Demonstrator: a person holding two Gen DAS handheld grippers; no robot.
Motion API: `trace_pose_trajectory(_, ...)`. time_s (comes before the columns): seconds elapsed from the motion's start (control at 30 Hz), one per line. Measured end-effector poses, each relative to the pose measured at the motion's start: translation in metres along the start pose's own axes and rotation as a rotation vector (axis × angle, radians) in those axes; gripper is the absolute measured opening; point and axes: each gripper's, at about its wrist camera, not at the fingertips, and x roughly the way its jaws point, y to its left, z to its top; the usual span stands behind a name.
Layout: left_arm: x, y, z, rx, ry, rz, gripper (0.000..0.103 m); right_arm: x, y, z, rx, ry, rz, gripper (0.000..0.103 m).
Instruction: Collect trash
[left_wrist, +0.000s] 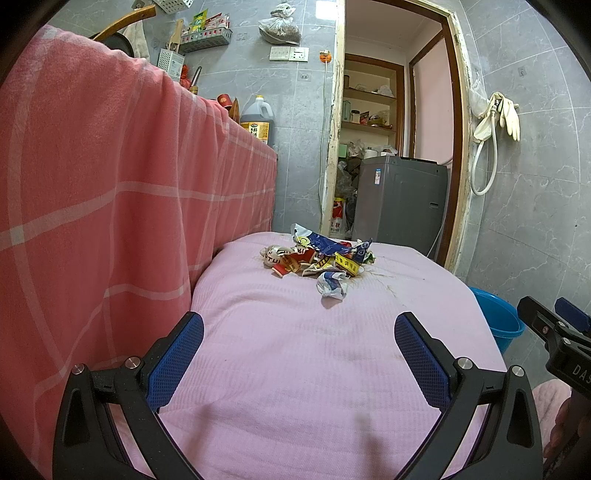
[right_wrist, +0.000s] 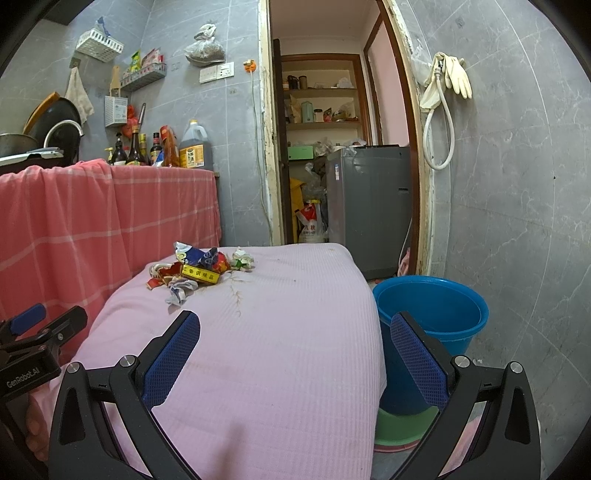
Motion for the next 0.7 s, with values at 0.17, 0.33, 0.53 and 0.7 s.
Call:
trace_pose_trajectory(0.17, 0.0, 0.0, -0.0001, 0.001, 0.0, 0.0, 0.101, 0.0007, 0.0003, -0.0004, 0.0, 0.001, 0.0, 0.103)
trace_pose_trajectory(0.33, 0.0002, -0.0002, 0.0, 0.0, 0.0, 0.0, 0.101, -0.0005, -0.0014, 0.0017, 0.0, 0.001, 0.0, 0.103)
trace_pose_trajectory(0.53, 0.0003, -0.0001, 0.0, 0.0, 0.001, -0.001, 0.101, 0.0016, 0.0013, -0.0015, 0.0, 0.003, 0.0, 0.103)
trace_pose_trajectory(0.7, -0.0001, 0.0002, -0.0003, 0.001, 0.001, 0.002, 0.101, 0.0012, 0.0001, -0.0005, 0.0, 0.004, 0.0, 0.103)
